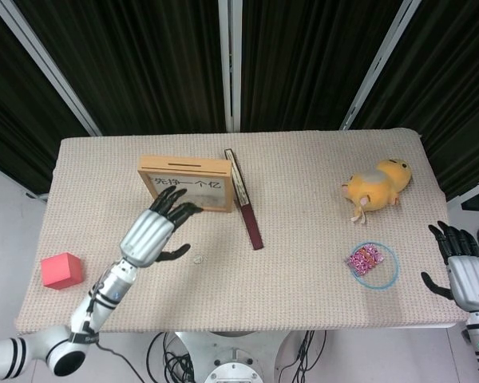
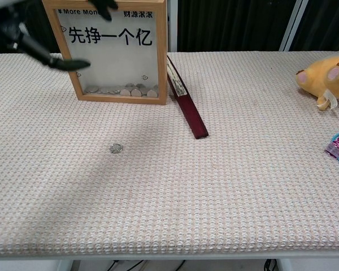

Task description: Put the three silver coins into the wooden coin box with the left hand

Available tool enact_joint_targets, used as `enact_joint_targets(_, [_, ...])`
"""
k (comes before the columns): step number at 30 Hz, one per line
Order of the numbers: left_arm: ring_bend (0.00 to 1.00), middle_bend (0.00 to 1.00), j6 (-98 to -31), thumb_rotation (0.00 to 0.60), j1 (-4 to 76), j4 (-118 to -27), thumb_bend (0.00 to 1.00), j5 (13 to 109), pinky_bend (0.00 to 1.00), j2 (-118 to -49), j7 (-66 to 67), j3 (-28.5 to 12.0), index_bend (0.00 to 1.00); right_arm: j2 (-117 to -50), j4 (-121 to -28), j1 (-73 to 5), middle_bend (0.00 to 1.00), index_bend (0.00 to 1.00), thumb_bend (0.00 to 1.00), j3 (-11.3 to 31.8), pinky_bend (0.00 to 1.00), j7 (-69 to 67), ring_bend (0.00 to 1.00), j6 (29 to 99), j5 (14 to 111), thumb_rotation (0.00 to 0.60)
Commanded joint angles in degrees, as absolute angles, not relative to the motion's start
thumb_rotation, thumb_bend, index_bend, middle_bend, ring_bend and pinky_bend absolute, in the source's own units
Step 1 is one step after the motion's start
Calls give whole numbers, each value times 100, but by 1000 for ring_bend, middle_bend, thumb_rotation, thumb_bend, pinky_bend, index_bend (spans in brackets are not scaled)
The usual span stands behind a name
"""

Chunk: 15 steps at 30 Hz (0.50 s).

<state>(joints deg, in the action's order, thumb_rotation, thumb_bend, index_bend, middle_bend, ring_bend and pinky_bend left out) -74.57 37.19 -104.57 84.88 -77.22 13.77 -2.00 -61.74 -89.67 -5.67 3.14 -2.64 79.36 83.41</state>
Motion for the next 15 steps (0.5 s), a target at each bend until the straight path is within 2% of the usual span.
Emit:
enact_joint_targets(1, [51,239,-7777,600,3279,-9645,240,9059,18,-8262,1485,337,234,-6150,-9013,-535,0,0,228,306,0,-242,0,8007,8376,600])
enact_joint_targets(7, [51,237,-7842,600,3018,-7989,240,9476,18,-9173,1492,592,232,-6105,-9043,-463,0,0,228,290,0,-244,0,8092,8359,600])
enact_joint_targets(15, [51,233,-7593,600,2935,-6985,241,9320,18,-9940,1206,407,237,-6089,-9000,-413,0,0,227,277,0,-311,0,8124,8338,600])
